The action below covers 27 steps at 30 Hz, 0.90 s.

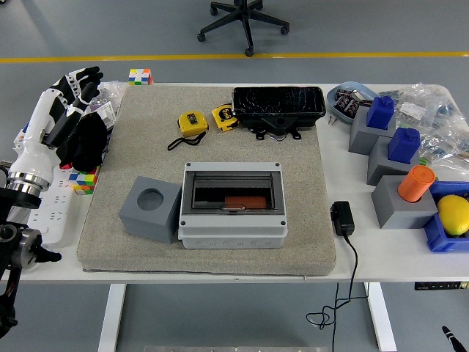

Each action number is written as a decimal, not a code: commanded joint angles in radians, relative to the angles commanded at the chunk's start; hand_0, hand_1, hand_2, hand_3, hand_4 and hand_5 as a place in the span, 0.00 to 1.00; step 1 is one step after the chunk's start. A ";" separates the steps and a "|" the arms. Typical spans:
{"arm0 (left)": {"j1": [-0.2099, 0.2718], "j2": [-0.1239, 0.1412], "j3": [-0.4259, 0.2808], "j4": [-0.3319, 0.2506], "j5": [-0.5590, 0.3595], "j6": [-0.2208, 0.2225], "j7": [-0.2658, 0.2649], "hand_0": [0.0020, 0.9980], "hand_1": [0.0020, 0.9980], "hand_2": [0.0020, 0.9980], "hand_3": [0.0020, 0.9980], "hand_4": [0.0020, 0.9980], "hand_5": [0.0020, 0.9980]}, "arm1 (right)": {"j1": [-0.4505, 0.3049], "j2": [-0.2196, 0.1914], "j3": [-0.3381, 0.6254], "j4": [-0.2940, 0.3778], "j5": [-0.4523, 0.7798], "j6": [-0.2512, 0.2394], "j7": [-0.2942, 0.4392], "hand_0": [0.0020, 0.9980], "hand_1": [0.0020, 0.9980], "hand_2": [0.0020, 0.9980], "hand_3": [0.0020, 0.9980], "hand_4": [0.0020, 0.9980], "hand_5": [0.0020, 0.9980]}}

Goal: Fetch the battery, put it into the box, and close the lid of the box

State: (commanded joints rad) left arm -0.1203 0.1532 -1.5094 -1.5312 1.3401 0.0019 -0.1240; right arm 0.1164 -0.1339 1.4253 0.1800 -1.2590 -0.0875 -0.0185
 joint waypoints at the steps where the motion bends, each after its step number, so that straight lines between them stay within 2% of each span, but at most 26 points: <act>1: 0.000 0.000 0.000 0.000 0.000 0.001 -0.001 0.80 0.84 0.79 0.76 1.00 0.77 | 0.000 -0.001 0.000 0.000 0.000 0.000 0.000 0.83 0.81 0.78 0.82 1.00 0.97; 8: 0.004 0.005 0.006 -0.001 -0.004 0.019 -0.007 0.80 0.84 0.78 0.76 1.00 0.77 | 0.012 -0.002 0.027 0.000 -0.016 -0.004 0.001 0.83 0.81 0.78 0.82 1.00 0.97; 9: 0.005 0.005 0.007 -0.001 -0.003 0.020 -0.007 0.79 0.81 0.75 0.73 1.00 0.77 | 0.013 -0.002 0.016 0.000 -0.007 -0.005 0.007 0.83 0.81 0.79 0.82 1.00 0.98; 15: 0.004 0.006 0.022 0.001 -0.003 0.019 -0.009 0.78 0.80 0.74 0.73 1.00 0.77 | 0.010 -0.012 -0.167 0.002 0.154 -0.005 0.066 0.83 0.81 0.79 0.82 1.00 0.98; 17: 0.004 0.007 0.026 0.001 -0.003 0.020 -0.009 0.78 0.80 0.74 0.73 1.00 0.77 | 0.012 -0.012 -0.199 0.003 0.170 -0.005 0.068 0.83 0.81 0.79 0.82 1.00 0.98; 27: 0.004 0.009 0.033 -0.002 -0.004 0.021 -0.009 0.78 0.79 0.74 0.72 1.00 0.77 | 0.015 -0.008 -0.191 0.000 0.154 -0.002 0.052 0.83 0.81 0.79 0.82 1.00 0.98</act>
State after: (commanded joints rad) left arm -0.1167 0.1625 -1.4765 -1.5329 1.3362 0.0226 -0.1327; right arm 0.1313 -0.1414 1.2342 0.1800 -1.1052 -0.0891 0.0339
